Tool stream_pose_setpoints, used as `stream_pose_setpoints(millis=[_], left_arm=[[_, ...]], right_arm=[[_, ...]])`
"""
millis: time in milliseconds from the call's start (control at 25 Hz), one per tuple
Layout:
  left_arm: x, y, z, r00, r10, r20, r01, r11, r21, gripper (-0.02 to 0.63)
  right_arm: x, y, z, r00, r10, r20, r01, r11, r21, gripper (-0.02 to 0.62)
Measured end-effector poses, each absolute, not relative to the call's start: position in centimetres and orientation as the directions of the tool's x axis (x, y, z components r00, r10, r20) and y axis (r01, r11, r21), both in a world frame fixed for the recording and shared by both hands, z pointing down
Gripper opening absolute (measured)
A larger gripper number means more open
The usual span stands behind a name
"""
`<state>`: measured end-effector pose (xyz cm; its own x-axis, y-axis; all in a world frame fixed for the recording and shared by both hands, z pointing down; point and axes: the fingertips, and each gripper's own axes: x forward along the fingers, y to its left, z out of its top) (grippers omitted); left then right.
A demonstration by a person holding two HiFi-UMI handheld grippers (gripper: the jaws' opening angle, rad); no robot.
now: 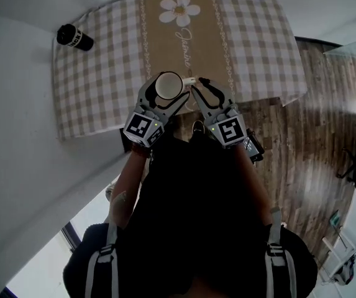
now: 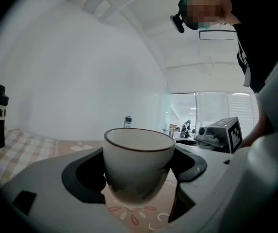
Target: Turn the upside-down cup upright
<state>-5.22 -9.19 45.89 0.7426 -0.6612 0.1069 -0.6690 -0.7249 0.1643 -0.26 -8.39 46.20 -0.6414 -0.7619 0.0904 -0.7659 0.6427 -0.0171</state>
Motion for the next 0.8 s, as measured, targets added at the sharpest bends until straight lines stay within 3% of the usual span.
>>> stream_pose_setpoints(millis=[800], left_arm=[[-6.2,-8.1,45.9,0.689,-0.718,0.097,-0.720,-0.663,0.205,0.400]], right_arm=[[-2.5,-9.0,46.4,-0.648,-0.754,0.111,-0.758,0.653,0.012,0.068]])
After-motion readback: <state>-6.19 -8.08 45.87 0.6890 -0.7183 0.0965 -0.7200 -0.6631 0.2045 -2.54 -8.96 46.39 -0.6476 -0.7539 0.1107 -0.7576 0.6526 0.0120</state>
